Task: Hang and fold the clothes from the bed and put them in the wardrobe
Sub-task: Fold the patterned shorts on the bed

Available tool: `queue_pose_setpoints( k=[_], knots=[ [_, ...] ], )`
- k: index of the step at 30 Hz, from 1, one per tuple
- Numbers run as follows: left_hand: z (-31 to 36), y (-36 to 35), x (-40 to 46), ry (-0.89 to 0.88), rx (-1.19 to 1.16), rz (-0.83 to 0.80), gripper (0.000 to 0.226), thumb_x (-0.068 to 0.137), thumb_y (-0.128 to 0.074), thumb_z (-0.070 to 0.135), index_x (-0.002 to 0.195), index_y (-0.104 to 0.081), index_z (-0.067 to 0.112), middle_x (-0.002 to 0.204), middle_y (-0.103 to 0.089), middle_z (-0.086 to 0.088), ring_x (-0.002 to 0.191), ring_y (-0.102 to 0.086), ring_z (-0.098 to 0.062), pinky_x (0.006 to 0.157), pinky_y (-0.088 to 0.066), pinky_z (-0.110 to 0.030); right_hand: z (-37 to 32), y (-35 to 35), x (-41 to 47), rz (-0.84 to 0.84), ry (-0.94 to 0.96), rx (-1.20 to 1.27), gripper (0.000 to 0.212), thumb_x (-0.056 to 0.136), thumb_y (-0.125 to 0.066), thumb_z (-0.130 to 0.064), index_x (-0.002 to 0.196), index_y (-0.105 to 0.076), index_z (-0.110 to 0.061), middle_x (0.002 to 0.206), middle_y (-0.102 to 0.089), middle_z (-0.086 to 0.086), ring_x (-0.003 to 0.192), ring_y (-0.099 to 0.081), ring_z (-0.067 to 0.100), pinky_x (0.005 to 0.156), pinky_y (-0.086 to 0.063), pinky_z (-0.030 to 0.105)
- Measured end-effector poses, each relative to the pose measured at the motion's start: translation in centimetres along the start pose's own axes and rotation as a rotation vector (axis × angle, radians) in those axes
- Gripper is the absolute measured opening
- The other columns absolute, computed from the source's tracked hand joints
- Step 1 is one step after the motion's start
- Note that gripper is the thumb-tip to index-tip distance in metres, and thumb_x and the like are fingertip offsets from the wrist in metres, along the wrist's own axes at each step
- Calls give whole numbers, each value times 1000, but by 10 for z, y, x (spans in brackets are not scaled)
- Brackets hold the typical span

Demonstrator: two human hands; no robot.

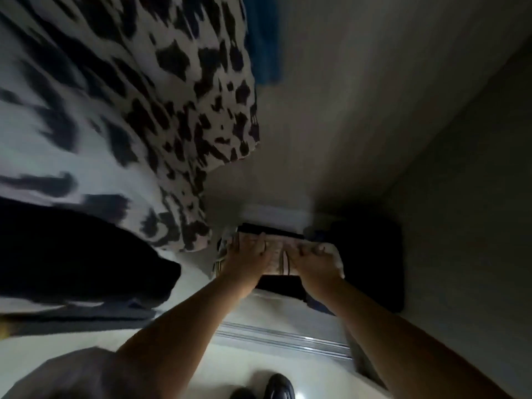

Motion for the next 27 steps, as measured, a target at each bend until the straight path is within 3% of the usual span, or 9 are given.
queue_pose_setpoints(
  k=[4, 6, 8, 11, 15, 20, 22, 24, 27],
  knots=[
    [-7, -52, 78, -119, 180, 242, 50, 86, -45, 11, 132, -58, 25, 127, -61, -13, 108, -61, -42, 79, -54, -54, 4, -72, 83, 90, -54, 72, 63, 98, -27, -8, 154, -2, -25, 159, -11, 15, 144, -14, 43, 110, -17, 63],
    [-14, -95, 108, -139, 157, 263, 55, 83, -34, 8, 129, -61, 23, 128, -61, -15, 109, -61, -43, 77, -54, -57, -2, -119, 113, 112, -81, 119, 66, 97, -25, -8, 153, 3, -28, 161, -1, 12, 145, 3, 44, 109, -5, 68],
    [-20, -144, 130, -172, 73, 287, 61, 83, -33, 5, 139, -50, 24, 145, -43, -17, 126, -45, -47, 88, -47, -64, -11, -172, 129, 90, -78, 169, 69, 98, -31, -13, 152, 7, -32, 161, 7, 9, 145, 10, 43, 110, -5, 67],
    [-30, -236, 153, -174, -122, 35, 94, 85, -46, 6, 145, 17, 40, 152, 34, 1, 143, 24, -32, 111, -11, -66, -21, -242, 139, -5, 38, 210, 85, 93, -48, -47, 148, 16, -38, 157, 25, 5, 143, 21, 41, 110, -7, 64],
    [-35, -273, 160, -198, -215, -12, 99, 80, -47, 38, 133, 36, 50, 142, 49, 12, 136, 39, -22, 109, 2, -64, -20, -271, 143, -17, 81, 233, 87, 89, -39, -66, 143, 24, -39, 151, 36, 3, 135, 36, 37, 109, 5, 65],
    [-25, -236, 147, -108, -227, -157, 98, 83, -52, 34, 144, 24, 42, 150, 40, 3, 138, 36, -27, 109, 10, -61, -14, -230, 139, -209, 83, 282, 71, 95, -34, -61, 153, -3, -35, 160, 18, 2, 146, 16, 33, 113, -2, 61],
    [-17, -207, 129, -23, -283, -157, 87, 88, -49, 25, 150, 12, 37, 155, 31, 1, 142, 29, -25, 111, 12, -57, -8, -197, 128, -220, 75, 305, 60, 98, -35, -54, 149, -29, -24, 161, -7, 4, 147, -9, 29, 114, -17, 52],
    [-7, -165, 110, 38, -340, -64, 67, 94, -42, 22, 152, -9, 27, 161, 3, -6, 148, 7, -24, 117, 1, -53, 1, -157, 112, -172, 25, 337, 47, 100, -36, -45, 136, -46, -17, 148, -39, 10, 133, -41, 27, 104, -38, 41],
    [6, -87, 77, 198, -576, 78, 41, 94, -44, 23, 134, -45, 15, 140, -46, -10, 131, -40, -25, 107, -35, -42, 17, -86, 77, -103, -95, 351, 41, 100, -35, -42, 127, -52, -16, 126, -59, 11, 115, -56, 28, 84, -46, 34]
  ],
)
Point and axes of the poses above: each hand's wrist, its own x-axis towards the middle knuckle, its own y-axis out of the back of the hand, z = x × y, the point moved 4 cm from there along x, towards the middle knuckle
